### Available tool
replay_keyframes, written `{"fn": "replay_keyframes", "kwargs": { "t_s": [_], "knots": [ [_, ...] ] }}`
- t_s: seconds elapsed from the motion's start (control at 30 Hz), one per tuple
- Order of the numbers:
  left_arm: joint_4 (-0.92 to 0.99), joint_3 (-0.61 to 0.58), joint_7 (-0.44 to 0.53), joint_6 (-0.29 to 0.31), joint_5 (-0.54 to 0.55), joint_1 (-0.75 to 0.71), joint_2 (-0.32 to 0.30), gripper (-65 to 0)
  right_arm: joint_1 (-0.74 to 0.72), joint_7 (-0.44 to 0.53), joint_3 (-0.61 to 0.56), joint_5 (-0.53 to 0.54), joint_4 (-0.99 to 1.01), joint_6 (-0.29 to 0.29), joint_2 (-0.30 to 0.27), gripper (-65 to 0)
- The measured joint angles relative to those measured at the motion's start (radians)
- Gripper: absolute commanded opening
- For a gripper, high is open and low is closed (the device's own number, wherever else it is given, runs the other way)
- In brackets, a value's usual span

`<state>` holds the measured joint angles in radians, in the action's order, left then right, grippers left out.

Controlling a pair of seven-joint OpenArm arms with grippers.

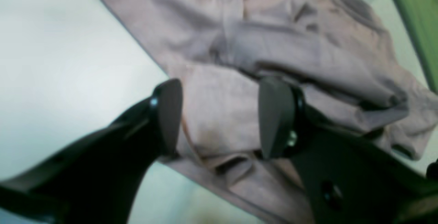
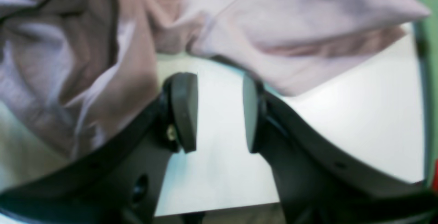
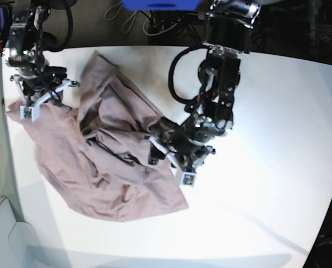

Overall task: Layout the t-shirt on the table in an organized manner, then fold the t-shirt properly
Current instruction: 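Reach the left gripper into the bunched shirt middle and grasp fabric, then lift the grasped fabric with the left gripper and pull it away from the right gripper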

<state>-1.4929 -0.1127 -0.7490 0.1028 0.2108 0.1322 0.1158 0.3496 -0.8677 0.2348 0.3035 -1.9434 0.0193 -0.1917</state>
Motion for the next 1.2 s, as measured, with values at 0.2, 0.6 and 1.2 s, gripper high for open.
{"fn": "replay_keyframes", "kwargs": {
  "t_s": [0.2,0.6,1.2],
  "knots": [
    [0.104,0.116,0.009,-0.01,0.089,0.021,-0.011,-30.7,0.0,0.003,0.003,-0.004,0.0,0.0,0.01,-42.5],
    [0.261,0.117,0.006,-0.008,0.097,0.063,-0.003,-31.2,0.0,0.003,0.003,-0.004,0.0,0.0,0.009,-42.5],
    [-0.224,-0.093,0.017,-0.001,0.195,-0.154,-0.046,-64.8,-0.011,0.004,0.005,0.0,0.0,0.0,-0.017,-42.5]
  ]
}}
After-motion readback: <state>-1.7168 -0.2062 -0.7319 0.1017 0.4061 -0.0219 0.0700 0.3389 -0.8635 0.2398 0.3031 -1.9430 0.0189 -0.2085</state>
